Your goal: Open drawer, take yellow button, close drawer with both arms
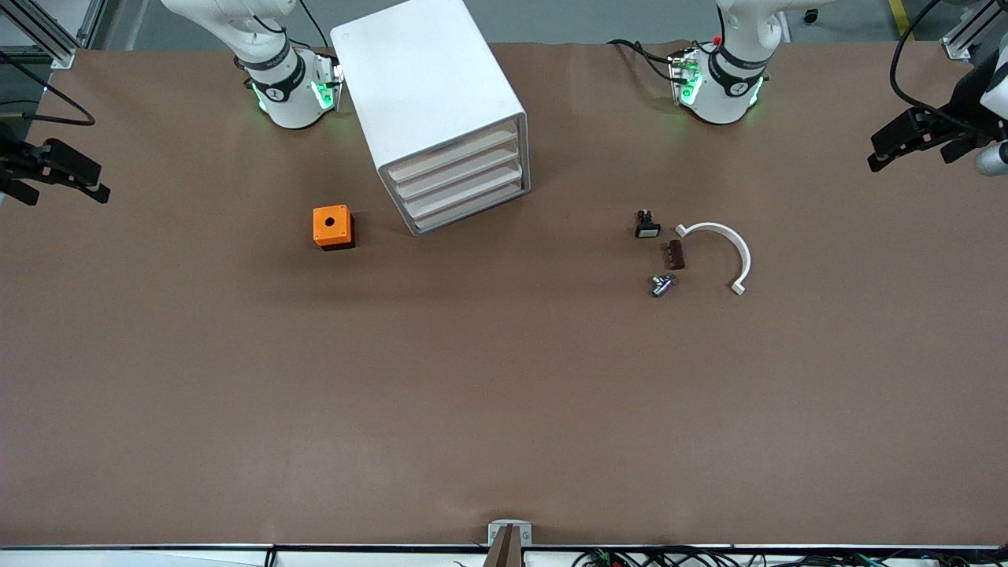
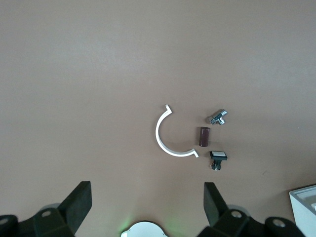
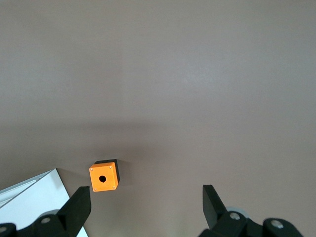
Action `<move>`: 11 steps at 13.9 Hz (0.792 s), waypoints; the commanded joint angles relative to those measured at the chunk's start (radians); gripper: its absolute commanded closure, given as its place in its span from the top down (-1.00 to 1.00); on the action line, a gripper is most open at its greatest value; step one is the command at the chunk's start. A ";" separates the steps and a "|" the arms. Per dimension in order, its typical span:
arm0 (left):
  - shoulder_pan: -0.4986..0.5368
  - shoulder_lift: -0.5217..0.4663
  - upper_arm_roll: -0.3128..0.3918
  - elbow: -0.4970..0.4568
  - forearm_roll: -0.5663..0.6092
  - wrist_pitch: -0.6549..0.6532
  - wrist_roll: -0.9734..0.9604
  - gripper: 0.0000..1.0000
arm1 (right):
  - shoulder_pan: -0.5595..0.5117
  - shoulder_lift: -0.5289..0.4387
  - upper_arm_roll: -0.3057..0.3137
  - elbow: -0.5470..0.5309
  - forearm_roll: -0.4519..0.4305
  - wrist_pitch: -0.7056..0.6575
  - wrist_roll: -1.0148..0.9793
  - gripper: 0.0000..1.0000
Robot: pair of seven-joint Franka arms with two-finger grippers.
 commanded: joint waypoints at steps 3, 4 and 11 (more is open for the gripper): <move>0.005 0.016 -0.002 0.030 0.002 -0.013 0.020 1.00 | -0.009 0.002 0.011 0.015 -0.018 -0.003 0.004 1.00; 0.003 0.018 -0.002 0.030 0.002 -0.013 0.020 1.00 | -0.009 0.002 0.010 0.015 -0.018 -0.003 0.004 1.00; -0.020 0.109 -0.020 0.048 0.002 -0.004 0.014 1.00 | -0.008 0.002 0.011 0.015 -0.029 -0.003 0.004 1.00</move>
